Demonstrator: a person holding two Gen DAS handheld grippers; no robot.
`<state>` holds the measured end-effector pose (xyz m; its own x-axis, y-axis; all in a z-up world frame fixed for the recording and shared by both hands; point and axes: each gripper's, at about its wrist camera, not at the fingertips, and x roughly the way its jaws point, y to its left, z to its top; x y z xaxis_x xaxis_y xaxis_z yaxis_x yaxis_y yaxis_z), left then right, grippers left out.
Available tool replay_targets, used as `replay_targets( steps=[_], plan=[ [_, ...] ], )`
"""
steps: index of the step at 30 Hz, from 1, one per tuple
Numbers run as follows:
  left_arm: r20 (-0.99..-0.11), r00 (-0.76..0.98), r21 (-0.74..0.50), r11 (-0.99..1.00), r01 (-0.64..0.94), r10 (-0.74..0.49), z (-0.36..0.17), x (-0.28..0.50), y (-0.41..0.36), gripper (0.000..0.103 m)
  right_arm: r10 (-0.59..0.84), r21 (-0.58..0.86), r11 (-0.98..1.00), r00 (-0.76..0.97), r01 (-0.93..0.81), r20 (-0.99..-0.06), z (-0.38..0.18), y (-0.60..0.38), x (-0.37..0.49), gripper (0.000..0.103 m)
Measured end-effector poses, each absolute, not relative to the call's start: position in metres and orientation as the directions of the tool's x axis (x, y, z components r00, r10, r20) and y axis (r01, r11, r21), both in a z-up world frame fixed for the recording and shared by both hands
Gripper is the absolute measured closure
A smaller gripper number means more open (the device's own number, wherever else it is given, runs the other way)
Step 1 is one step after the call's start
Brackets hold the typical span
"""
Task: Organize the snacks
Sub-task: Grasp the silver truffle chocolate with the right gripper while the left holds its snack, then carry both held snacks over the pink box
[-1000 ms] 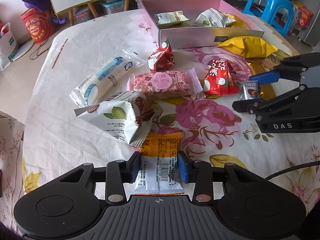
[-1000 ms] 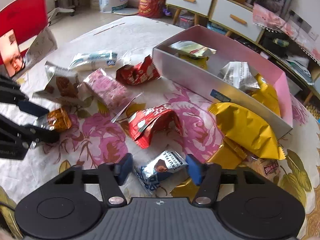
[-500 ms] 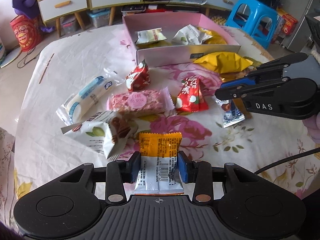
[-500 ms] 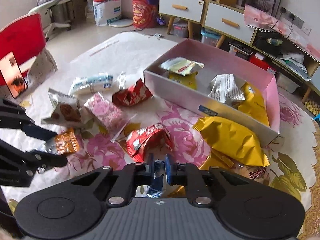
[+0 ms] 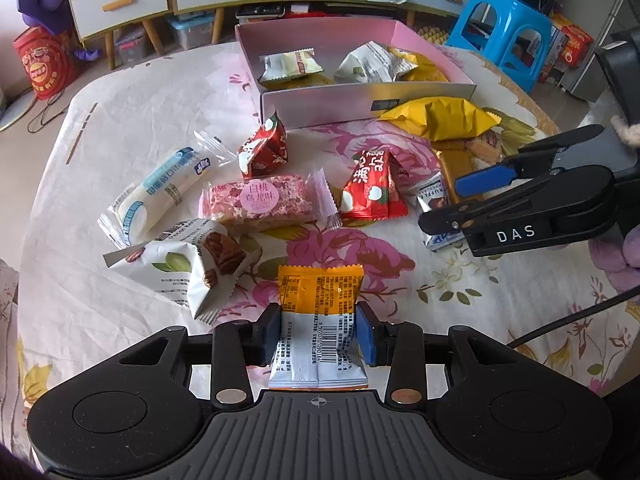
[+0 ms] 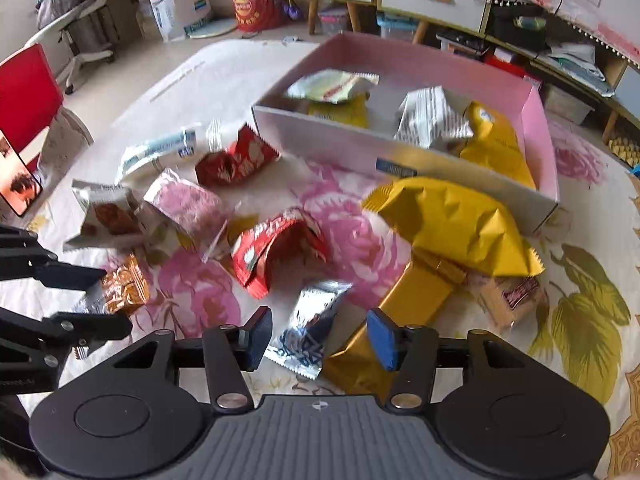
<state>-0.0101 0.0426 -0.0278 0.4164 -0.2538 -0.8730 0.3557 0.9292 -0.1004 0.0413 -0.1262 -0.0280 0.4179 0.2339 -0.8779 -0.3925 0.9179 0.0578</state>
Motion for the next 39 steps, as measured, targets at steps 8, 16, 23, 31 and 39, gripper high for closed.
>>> replay_targets(
  steps=[8, 16, 23, 31, 39],
  plan=[
    [-0.877, 0.415, -0.092, 0.931, 0.353, -0.244, -0.031, -0.011, 0.042, 0.066, 0.191, -0.054, 0.878, 0.452, -0.475, -0.871, -0.037, -0.109, 0.035, 0.087],
    [-0.853, 0.443, -0.113, 0.928, 0.356, -0.274, -0.015, -0.006, 0.036, 0.066, 0.211, -0.008, 0.899, 0.451, -0.437, -0.867, -0.022, -0.123, 0.040, 0.091],
    [-0.813, 0.494, -0.127, 0.922, 0.365, -0.307, 0.007, 0.005, 0.020, 0.066, 0.243, 0.047, 0.930, 0.515, -0.364, -0.822, 0.006, -0.142, 0.048, 0.091],
    [-0.779, 0.549, -0.127, 0.934, 0.334, -0.303, 0.023, 0.033, 0.000, 0.066, 0.233, 0.105, 0.963, 0.573, -0.247, -0.786, 0.024, -0.165, 0.072, 0.091],
    [-0.742, 0.609, -0.131, 0.951, 0.281, -0.282, 0.024, 0.074, -0.015, 0.066, 0.213, 0.172, 0.977, 0.625, -0.127, -0.750, 0.027, -0.192, 0.097, 0.091]
  ],
)
